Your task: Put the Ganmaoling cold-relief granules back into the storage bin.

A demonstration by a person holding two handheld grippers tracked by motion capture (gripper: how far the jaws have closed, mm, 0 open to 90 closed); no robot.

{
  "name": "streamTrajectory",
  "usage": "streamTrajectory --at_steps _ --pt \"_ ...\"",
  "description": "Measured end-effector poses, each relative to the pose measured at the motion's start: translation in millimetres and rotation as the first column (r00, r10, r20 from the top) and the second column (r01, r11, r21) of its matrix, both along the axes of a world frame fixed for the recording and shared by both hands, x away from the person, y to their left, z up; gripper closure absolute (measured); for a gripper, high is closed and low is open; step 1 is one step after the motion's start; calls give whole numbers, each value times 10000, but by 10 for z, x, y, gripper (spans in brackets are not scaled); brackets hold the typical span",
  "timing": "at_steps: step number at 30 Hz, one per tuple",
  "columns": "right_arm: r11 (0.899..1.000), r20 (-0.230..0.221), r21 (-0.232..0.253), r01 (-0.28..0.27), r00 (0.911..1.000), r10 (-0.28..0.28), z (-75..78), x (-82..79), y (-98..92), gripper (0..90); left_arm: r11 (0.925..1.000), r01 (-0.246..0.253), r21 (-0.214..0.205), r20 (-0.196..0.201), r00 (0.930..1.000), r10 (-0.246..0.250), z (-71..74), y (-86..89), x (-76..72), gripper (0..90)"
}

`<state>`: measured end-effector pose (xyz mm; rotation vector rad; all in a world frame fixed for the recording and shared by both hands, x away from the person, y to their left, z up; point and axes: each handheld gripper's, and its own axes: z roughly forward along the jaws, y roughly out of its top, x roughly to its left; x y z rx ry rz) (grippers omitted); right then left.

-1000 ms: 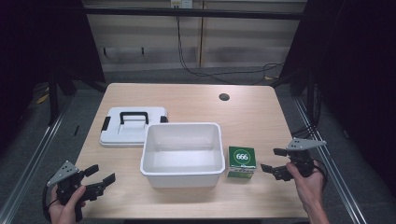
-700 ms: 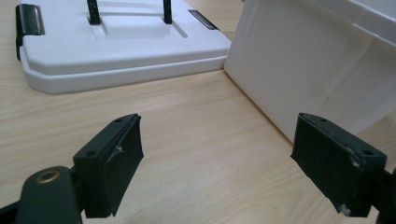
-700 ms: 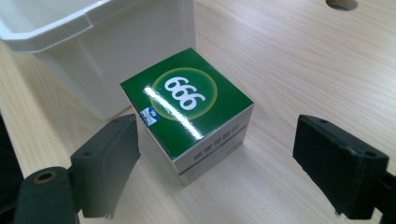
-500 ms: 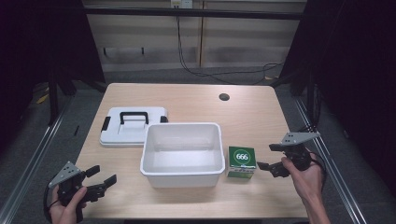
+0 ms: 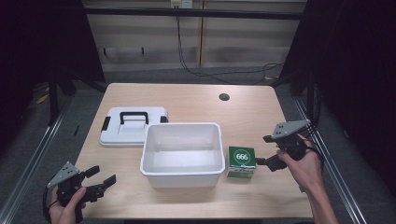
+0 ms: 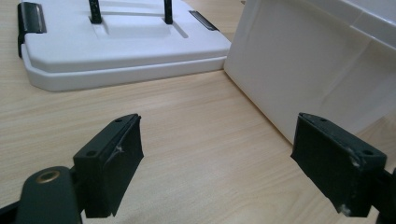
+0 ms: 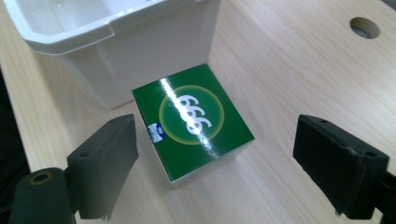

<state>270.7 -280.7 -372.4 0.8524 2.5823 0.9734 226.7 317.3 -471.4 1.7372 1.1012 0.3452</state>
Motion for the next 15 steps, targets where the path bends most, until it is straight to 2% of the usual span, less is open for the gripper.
streamTrajectory --at_steps 5,7,8,11,15 --pt "9970 -203 -517 -580 9982 570 29 59 102 131 10000 -29 32 11 10000 29 2 3 -4 159" --pt "9948 -83 -751 -694 9976 690 26 80 153 120 10000 -11 81 54 10000 11 4 9 -2 159" --pt "9941 -170 -665 -852 9963 842 15 85 183 120 10000 11 75 28 10000 -11 4 6 -3 159" --pt "9886 -300 -977 -1148 9932 1124 -15 113 270 121 10000 13 32 29 10000 -13 1 1 -1 159" --pt "9832 -592 -1102 -1458 9884 1399 -16 160 311 123 10000 29 28 41 10000 -30 4 6 -6 159"
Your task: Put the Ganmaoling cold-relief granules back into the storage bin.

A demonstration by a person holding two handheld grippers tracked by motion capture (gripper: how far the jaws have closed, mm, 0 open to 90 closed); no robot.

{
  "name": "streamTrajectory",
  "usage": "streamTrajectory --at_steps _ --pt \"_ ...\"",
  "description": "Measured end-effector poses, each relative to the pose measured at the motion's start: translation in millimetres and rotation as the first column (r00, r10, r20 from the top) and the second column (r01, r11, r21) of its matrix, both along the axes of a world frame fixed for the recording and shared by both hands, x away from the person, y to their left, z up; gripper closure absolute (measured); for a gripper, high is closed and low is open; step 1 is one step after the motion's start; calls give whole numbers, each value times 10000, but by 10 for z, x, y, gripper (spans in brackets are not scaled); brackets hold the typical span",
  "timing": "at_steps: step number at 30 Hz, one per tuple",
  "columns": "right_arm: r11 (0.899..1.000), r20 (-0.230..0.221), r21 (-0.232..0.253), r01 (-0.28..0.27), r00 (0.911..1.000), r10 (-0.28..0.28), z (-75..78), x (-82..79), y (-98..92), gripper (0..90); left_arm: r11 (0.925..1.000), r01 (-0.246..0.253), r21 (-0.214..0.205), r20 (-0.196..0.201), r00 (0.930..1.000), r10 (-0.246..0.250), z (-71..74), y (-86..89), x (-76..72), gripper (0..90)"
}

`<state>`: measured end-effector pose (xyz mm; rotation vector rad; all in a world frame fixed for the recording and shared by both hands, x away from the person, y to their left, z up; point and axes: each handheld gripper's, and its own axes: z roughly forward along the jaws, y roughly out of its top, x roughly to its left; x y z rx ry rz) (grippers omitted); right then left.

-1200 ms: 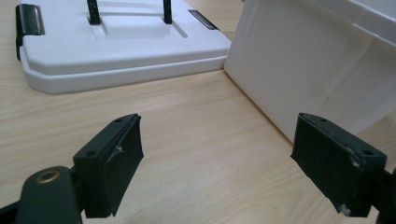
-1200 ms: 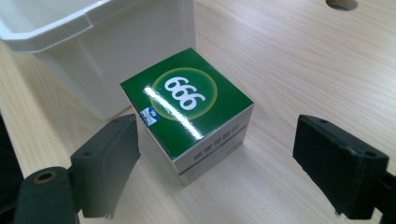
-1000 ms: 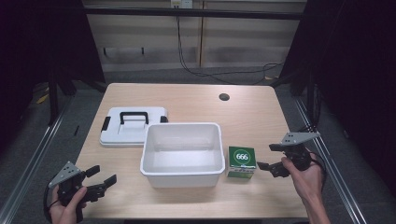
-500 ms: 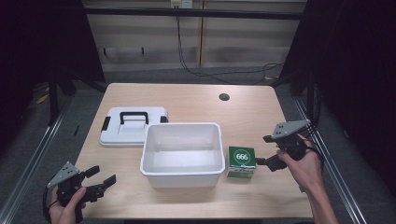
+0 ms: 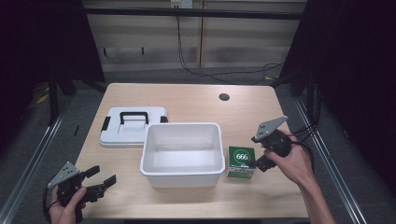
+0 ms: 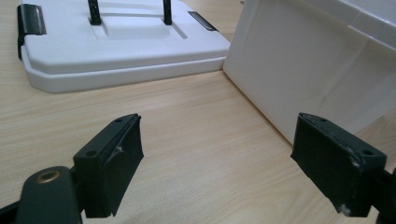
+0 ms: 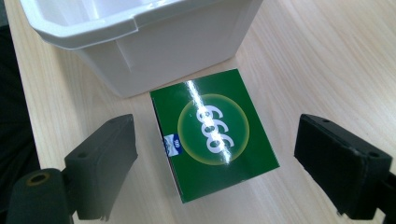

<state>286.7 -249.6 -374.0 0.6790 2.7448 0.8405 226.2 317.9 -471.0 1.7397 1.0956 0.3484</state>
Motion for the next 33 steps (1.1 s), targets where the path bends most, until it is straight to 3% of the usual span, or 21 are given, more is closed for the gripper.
streamTrajectory --at_steps 3,17,22,31,33 --pt "9998 -169 125 -167 9997 169 -14 25 15 123 10000 -28 -20 -24 10000 28 -3 -4 3 159" --pt "9958 -827 -538 -743 9941 698 -74 163 66 120 10000 -30 4 -11 10000 30 -3 -8 5 159" --pt "9836 -1117 -1211 -1335 9865 1201 -83 219 150 119 10000 -68 -29 -37 10000 67 -5 -3 5 159" --pt "9623 -1455 -1973 -1874 9763 1603 -106 315 298 103 10000 -39 26 1 10000 39 -7 -1 -1 159" --pt "9560 -1643 -2067 -2083 9706 1760 -132 322 328 103 9999 -108 -37 -44 9999 108 -12 -6 3 159"
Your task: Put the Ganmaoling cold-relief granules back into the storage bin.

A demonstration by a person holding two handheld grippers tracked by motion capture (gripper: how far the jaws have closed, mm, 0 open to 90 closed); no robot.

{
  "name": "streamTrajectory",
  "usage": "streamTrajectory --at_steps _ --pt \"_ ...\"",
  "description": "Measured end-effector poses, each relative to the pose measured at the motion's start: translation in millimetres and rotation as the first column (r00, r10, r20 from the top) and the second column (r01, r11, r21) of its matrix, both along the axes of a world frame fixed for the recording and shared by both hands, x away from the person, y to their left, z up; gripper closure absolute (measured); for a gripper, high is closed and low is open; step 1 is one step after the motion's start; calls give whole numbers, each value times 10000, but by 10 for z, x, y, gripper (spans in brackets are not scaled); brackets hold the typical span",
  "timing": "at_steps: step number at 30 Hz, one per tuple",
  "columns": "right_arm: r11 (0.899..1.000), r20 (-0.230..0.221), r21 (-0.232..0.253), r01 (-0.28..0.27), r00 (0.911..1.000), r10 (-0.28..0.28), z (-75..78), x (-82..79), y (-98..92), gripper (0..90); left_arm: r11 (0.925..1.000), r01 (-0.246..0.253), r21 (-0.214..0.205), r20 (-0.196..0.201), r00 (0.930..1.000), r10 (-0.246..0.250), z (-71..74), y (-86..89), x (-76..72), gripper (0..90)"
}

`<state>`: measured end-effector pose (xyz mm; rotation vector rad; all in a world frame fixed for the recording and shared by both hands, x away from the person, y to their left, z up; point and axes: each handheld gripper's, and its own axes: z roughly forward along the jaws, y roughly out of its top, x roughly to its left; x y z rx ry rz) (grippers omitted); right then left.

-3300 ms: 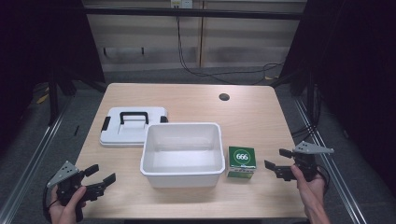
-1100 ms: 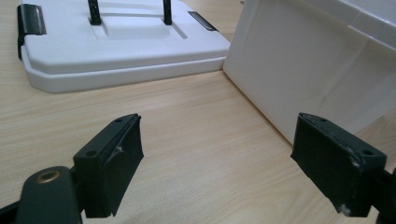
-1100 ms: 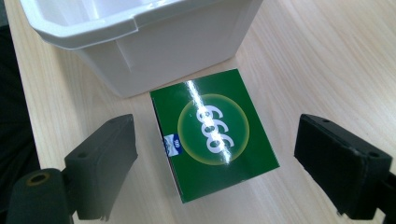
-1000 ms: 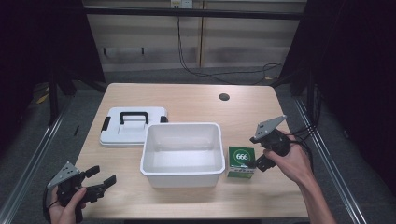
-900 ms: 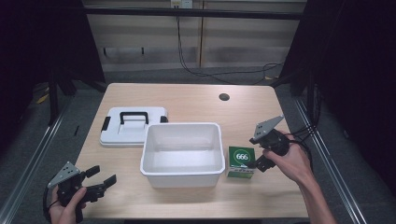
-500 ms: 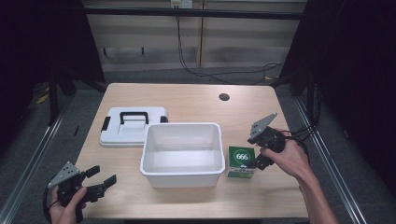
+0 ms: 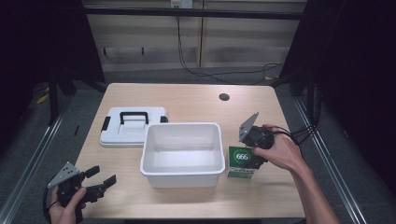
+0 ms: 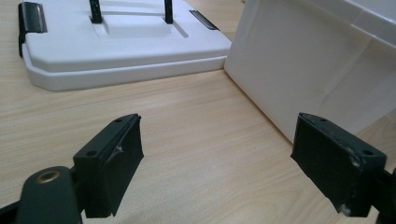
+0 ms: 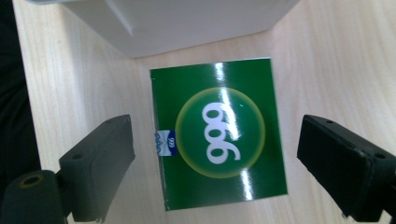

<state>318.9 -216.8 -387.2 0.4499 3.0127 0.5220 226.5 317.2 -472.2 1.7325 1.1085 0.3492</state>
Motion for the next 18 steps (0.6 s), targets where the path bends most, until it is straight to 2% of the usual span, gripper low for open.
streamTrajectory --at_steps 3,5,8,12,15,16,18 --pt "9995 -45 146 -275 9996 275 -36 18 39 103 10000 69 47 20 10000 -69 1 -5 0 159" --pt "9995 -34 59 -320 9995 320 -54 33 60 103 10000 62 28 6 10000 -62 2 -9 -3 159" --pt "9988 -317 -336 -369 9989 359 -72 56 93 103 10000 13 -25 -6 10000 -13 1 -5 -4 159" --pt "9982 -352 -320 -503 9982 492 -101 99 111 102 9999 102 -30 -31 9999 -102 -1 -10 2 159" --pt "9943 -534 -886 -597 9971 551 -144 120 117 102 9997 225 22 -62 9997 -225 -3 -15 3 159" --pt "9941 -592 -913 -591 9968 538 -155 123 115 102 9998 181 -10 -29 9998 -181 -3 -14 4 159" --pt "9941 -362 -890 -627 9976 596 -163 133 111 81 9998 191 8 -44 9998 -191 -4 -6 5 159"
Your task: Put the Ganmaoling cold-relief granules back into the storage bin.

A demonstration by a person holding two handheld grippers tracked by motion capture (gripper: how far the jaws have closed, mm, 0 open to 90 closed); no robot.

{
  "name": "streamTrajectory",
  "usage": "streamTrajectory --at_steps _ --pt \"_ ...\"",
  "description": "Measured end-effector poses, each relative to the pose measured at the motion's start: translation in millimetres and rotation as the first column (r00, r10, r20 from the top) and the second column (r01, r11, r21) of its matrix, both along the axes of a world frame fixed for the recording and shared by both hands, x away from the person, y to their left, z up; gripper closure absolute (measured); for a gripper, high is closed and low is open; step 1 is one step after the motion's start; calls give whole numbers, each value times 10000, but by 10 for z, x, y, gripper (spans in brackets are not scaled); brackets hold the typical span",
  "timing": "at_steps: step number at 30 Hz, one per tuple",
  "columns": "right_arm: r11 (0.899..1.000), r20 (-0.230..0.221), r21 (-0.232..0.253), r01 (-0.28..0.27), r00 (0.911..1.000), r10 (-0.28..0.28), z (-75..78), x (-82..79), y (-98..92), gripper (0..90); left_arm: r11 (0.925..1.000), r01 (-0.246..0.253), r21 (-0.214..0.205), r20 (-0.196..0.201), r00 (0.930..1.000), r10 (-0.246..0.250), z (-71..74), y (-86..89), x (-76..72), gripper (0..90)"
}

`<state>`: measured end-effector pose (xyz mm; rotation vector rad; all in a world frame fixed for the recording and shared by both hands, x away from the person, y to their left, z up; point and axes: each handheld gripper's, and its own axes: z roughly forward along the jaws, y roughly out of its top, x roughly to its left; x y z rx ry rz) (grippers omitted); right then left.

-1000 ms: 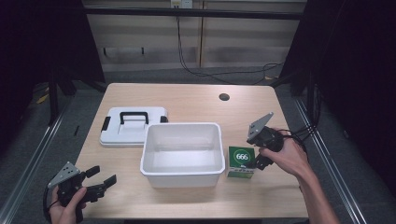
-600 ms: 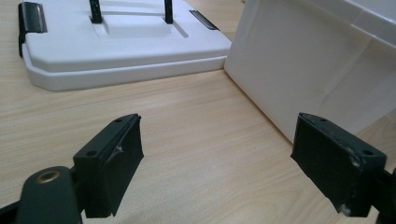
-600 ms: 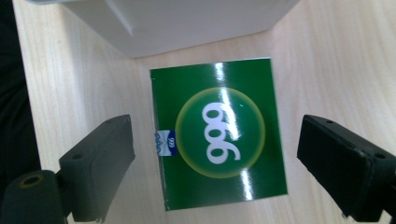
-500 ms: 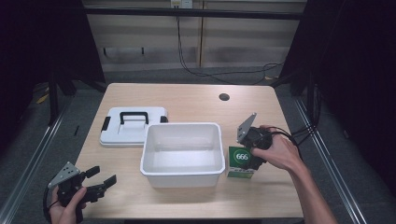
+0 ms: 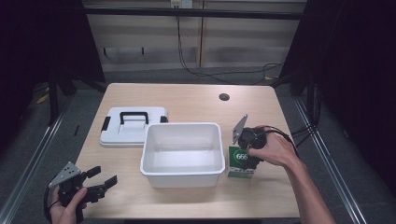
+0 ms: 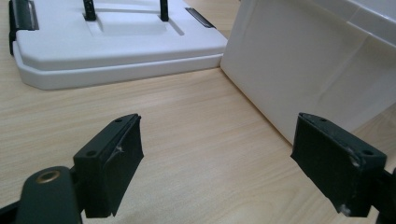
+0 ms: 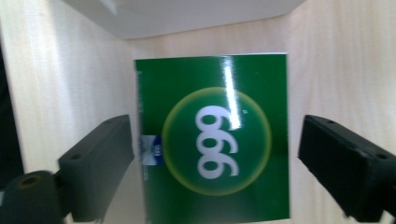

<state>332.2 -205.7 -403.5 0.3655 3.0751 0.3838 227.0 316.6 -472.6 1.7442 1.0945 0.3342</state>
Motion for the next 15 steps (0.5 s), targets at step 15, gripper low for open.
streamTrajectory --at_steps 15 --pt "9905 -678 -1234 -603 9963 522 -152 80 32 87 10000 13 29 -24 10000 -13 -5 -2 6 159"
